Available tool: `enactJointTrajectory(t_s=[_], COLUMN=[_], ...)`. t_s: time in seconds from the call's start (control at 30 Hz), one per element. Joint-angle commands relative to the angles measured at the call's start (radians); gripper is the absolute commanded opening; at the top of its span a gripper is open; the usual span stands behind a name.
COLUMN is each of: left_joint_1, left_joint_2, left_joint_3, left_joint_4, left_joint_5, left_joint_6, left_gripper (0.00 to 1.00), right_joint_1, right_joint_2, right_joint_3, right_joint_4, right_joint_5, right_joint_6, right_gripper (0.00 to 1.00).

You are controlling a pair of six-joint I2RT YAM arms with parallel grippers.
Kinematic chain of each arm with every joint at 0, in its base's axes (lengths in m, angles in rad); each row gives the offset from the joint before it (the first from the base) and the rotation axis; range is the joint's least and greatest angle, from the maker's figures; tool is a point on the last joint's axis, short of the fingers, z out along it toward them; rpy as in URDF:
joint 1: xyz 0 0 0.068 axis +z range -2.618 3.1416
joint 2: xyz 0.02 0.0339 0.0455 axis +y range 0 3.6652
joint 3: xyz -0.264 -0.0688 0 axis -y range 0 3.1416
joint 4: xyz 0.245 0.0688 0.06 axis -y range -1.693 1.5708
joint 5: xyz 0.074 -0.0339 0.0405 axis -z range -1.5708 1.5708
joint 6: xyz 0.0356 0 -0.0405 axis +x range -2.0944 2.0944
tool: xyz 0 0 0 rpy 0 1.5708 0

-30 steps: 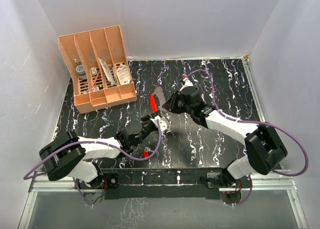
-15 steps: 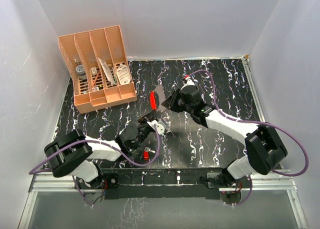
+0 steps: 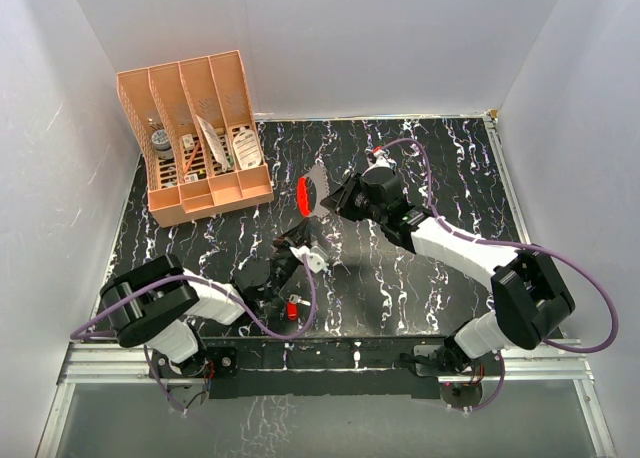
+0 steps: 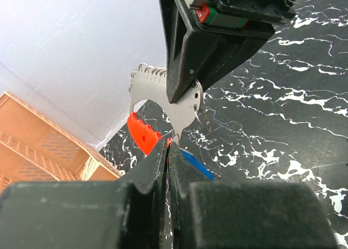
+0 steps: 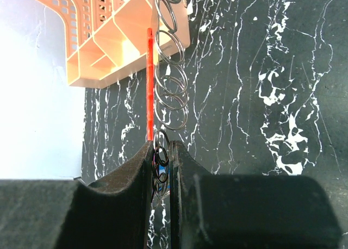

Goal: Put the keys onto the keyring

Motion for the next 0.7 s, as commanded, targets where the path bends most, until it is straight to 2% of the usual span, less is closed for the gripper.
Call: enactJointTrajectory(t_s=[0.0,0.67], left_joint_1=[-0.005,-0.006], left_joint_2=[0.018,0.104], left_joint_3=[-0.009,0.021], left_joint_4=[0.120,0.228], left_joint_5=[0.022,0.013], left_joint_6=[-0.004,0.054], left_gripper=[0.00,0.00], right_joint_1=[-0.004,-0.004], right_joint_2=[0.000,0.012], right_joint_3=[0.074,0.083], right_joint_4=[0.063,0.038], right_joint_5=[-0.002,-0.009], right_joint_6=[0.034,0.067], right_gripper=[0.00,0.00])
